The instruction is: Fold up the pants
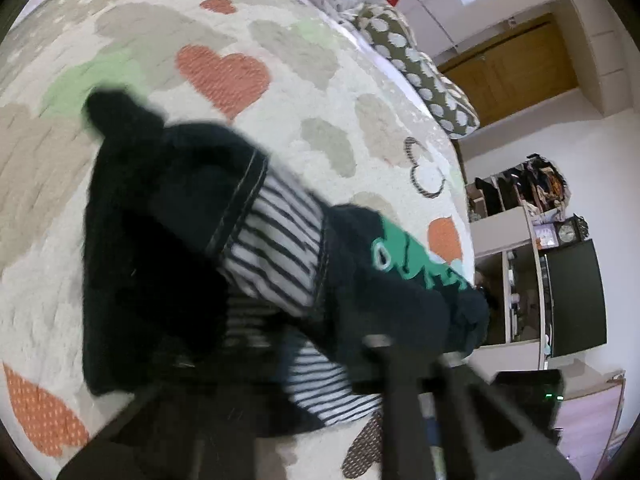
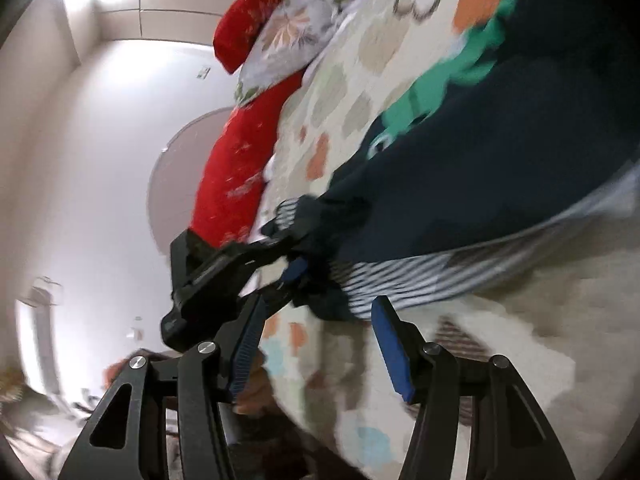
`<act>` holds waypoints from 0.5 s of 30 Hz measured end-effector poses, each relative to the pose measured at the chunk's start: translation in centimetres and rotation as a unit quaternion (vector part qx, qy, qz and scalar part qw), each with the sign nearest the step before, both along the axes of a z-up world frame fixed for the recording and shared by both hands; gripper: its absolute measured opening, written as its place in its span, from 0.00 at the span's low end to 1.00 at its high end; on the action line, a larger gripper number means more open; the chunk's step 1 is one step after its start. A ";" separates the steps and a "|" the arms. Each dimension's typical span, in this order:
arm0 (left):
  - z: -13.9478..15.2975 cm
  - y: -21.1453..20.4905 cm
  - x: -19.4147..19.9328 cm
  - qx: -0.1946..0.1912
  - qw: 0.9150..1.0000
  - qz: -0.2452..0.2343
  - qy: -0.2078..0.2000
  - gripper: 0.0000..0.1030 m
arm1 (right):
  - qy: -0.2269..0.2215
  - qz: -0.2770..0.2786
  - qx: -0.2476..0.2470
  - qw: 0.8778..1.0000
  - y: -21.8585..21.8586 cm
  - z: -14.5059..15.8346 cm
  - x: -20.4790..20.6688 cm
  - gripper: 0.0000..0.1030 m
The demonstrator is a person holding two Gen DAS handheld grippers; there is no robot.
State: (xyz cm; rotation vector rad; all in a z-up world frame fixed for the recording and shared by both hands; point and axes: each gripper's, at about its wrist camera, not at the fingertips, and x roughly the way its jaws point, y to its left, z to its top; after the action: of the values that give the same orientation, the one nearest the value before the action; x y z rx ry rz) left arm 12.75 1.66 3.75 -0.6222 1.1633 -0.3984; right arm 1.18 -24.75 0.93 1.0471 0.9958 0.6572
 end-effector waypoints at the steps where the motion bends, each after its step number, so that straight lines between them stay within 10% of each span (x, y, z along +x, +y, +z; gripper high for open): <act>1: 0.3 0.0 0.1 -0.005 1.000 0.001 -0.005 0.05 | 0.004 0.005 0.011 1.000 0.4 0.0 0.2 0.59; 7: 2.2 0.3 -0.4 -0.008 0.999 0.000 -0.035 0.04 | 0.032 0.000 0.001 0.999 1.9 -2.0 2.4 0.59; 15: 2.2 1.0 -0.4 0.014 0.998 0.010 -0.055 0.04 | 0.012 -0.111 -0.153 0.982 -4.7 -0.3 2.8 0.59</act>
State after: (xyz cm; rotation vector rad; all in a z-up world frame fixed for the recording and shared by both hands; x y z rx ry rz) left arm 12.32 2.67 5.92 -0.5805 1.0561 -0.3944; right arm 4.02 -29.42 0.58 0.8778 0.9485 0.2961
